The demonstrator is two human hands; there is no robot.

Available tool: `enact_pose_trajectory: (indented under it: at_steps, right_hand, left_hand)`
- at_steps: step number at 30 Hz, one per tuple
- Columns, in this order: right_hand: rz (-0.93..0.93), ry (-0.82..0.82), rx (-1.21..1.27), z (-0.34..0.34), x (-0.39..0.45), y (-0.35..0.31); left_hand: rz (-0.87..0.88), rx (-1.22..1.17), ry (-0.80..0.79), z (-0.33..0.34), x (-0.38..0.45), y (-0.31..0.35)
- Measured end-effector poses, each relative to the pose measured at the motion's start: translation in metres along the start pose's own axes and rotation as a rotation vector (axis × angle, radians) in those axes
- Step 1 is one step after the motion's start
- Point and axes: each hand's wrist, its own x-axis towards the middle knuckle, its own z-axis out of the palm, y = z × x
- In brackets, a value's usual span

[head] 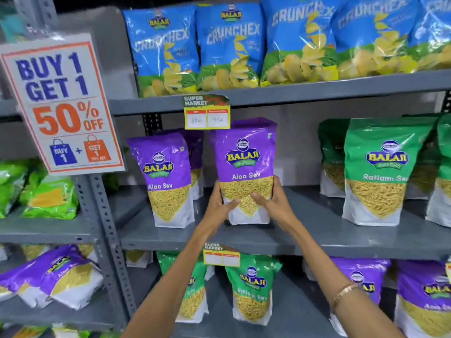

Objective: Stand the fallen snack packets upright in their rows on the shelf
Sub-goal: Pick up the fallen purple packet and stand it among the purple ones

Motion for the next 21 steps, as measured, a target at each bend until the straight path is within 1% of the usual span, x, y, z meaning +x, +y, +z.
enact_pose_trajectory:
  at_steps: [4, 6, 8, 10, 13, 15, 17, 21]
  right_hand:
    - [0.023, -0.005, 0.040, 0.027, 0.027, 0.020]
    - [0.065, -0.009, 0.045, 0.036, 0.029, 0.033]
    - [0.115, -0.001, 0.070, 0.037, 0.029, 0.043]
    - [0.152, -0.067, 0.021, 0.032, 0.030, 0.047]
    - [0.215, -0.220, -0.138, 0.020, 0.023, 0.054]
    - [0.218, -0.271, -0.186, 0.015, 0.023, 0.057]
    - [0.220, -0.282, -0.202, 0.014, 0.024, 0.058]
    - [0.232, -0.241, -0.235, 0.019, 0.020, 0.057]
  left_hand:
    - [-0.053, 0.044, 0.027, -0.024, 0.026, -0.019]
    - [-0.089, 0.058, 0.007, -0.032, 0.026, -0.034]
    - [-0.142, 0.018, -0.015, -0.037, 0.022, -0.045]
    - [-0.182, -0.011, -0.039, -0.043, 0.021, -0.054]
    - [-0.238, 0.052, -0.122, -0.051, 0.024, -0.061]
    - [-0.258, 0.101, -0.151, -0.053, 0.027, -0.064]
    - [-0.258, 0.117, -0.144, -0.055, 0.029, -0.069]
    - [-0.280, 0.133, -0.139, -0.054, 0.028, -0.066]
